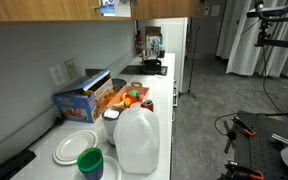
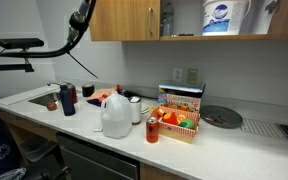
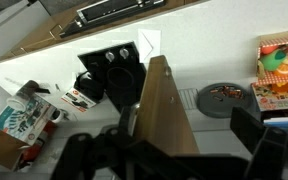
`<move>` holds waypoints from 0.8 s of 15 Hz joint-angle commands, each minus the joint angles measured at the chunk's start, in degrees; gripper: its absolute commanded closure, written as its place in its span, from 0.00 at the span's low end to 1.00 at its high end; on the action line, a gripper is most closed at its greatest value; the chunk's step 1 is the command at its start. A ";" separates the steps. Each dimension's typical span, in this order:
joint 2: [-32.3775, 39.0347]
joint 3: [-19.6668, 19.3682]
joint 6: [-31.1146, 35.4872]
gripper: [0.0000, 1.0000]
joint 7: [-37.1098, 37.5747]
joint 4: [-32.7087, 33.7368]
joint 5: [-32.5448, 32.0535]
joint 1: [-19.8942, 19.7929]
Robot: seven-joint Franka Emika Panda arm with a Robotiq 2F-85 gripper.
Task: Close the open upper cabinet door.
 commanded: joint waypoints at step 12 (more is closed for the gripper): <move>-6.73 1.77 -8.13 0.00 -5.61 -3.06 2.87 1.45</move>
